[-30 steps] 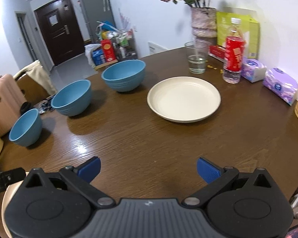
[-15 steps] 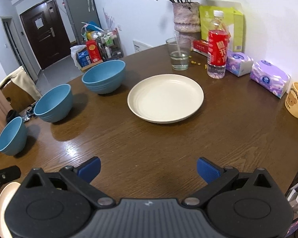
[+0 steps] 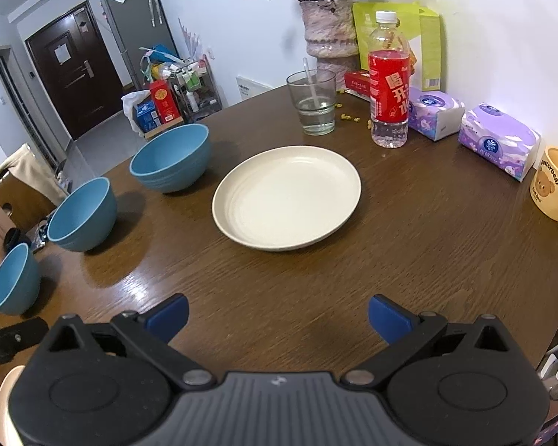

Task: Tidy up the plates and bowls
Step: 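Move both tools toward the lone cream plate beside the red water bottle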

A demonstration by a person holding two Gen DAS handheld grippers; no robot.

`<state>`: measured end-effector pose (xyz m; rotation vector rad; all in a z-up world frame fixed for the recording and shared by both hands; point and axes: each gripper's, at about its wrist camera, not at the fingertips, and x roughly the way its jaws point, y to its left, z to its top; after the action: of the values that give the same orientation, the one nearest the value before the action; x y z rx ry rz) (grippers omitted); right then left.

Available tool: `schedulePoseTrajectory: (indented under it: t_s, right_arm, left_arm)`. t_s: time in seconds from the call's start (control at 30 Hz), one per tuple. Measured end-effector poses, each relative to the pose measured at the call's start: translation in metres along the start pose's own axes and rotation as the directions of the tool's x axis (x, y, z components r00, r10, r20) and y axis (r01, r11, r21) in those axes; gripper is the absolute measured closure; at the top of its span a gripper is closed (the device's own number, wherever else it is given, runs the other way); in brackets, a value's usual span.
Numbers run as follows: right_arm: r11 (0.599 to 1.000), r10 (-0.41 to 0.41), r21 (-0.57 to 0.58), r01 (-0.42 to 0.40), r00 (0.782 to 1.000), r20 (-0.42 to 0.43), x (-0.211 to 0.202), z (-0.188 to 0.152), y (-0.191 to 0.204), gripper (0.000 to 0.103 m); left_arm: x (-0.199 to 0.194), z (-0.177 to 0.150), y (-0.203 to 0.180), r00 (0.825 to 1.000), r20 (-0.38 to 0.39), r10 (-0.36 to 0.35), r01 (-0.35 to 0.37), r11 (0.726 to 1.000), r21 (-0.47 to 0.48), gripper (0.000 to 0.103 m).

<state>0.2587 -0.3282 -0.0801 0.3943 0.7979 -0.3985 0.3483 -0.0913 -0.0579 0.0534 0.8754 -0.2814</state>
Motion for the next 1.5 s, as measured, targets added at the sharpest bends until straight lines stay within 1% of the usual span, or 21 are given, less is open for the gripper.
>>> schedulePoseTrajectory:
  t_s: [0.33,0.77,1.1,1.5]
  right_arm:
    - [1.000,-0.001,0.014,0.001,1.000,-0.007,0.013,0.021,-0.016,0.000]
    - [0.999,-0.005,0.031,0.006,1.000,-0.024,0.035,0.048,-0.034,0.000]
    - [0.999,-0.011,0.040,0.012,0.999,-0.033,0.050,0.065,-0.047,0.000]
    - [0.999,-0.005,0.042,0.008,0.997,-0.072,0.073,0.082,-0.064,0.000]
  left_arm:
    - [0.014,0.016,-0.029,1.000,-0.008,-0.006,0.006,1.000,0.027,0.000]
    - [0.039,0.035,-0.061,0.999,-0.037,-0.019,0.021,0.999,0.040,0.000]
    - [0.057,0.048,-0.083,0.998,-0.062,-0.029,0.032,0.999,0.038,0.000]
    - [0.081,0.059,-0.110,0.995,-0.095,-0.034,0.037,0.999,0.027,0.000]
